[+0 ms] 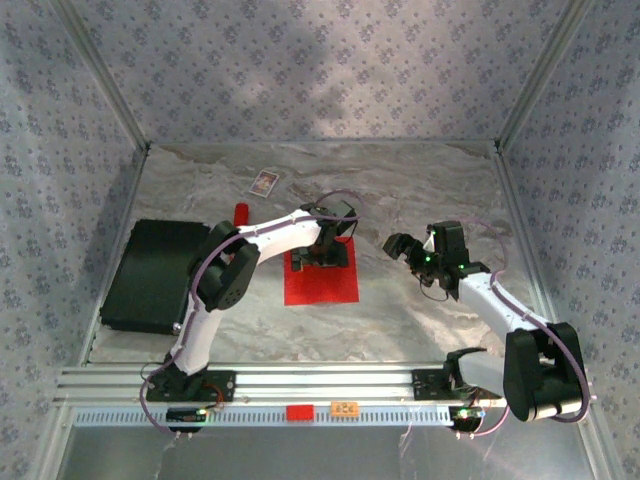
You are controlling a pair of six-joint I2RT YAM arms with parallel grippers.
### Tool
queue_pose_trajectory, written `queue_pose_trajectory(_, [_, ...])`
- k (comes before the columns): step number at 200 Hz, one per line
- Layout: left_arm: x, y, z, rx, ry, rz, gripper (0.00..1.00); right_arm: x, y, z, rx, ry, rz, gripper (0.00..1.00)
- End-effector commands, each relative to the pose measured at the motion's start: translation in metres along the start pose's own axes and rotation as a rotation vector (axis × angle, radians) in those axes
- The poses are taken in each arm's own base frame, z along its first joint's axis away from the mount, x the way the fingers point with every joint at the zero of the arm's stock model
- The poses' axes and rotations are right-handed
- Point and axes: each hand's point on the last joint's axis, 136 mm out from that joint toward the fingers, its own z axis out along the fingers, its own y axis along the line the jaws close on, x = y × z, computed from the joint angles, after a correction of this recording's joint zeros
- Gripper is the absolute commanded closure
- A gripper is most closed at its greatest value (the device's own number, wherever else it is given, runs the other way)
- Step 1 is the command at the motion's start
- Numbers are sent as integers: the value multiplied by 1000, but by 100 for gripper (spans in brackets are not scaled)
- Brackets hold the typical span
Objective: Fold a paper plane with a square sheet of paper (pick it up from the middle)
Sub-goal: First fold the square sheet of paper in half at the center of the table.
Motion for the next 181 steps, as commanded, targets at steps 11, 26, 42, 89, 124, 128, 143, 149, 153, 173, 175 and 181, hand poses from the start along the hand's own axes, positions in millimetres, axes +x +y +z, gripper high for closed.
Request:
queue_pose_trajectory(11, [19, 7, 21, -32, 64, 35, 7, -6, 7, -4, -4, -5, -12, 1])
queue_pose_trajectory(26, [18, 4, 18, -20, 55, 46, 12, -6, 8, -4, -6, -4, -10, 1])
queue_pose_trajectory(42, [15, 1, 11, -4, 35, 62, 17, -6, 8, -5, -6, -5, -8, 1])
queue_pose_trajectory(89, [0, -11, -19, 103, -107, 90, 38, -9, 2, -8, 26, -37, 11, 1])
queue_pose_trajectory(124, [2, -16, -22, 133, -100, 131, 54, -11, -3, -11, 47, -53, 29, 1])
queue_pose_trajectory(128, [3, -15, -22, 138, -96, 134, 55, -11, -3, -11, 49, -52, 31, 1])
queue_pose_trajectory(143, [1, -23, -27, 190, -118, 132, 55, -12, -4, -11, 52, -54, 35, 1])
queue_pose_trajectory(149, [1, -25, -28, 207, -122, 132, 55, -12, -4, -12, 54, -55, 38, 1])
queue_pose_trajectory(153, [2, -26, -29, 218, -121, 135, 55, -12, -5, -12, 57, -55, 41, 1])
queue_pose_trajectory(173, [1, -37, -40, 292, -133, 149, 56, -13, -7, -14, 61, -63, 48, 1])
queue_pose_trajectory(175, [1, -38, -41, 302, -134, 150, 56, -13, -8, -14, 62, -64, 49, 1])
queue_pose_trajectory(181, [0, -43, -46, 341, -137, 150, 56, -14, -8, -15, 64, -70, 52, 1])
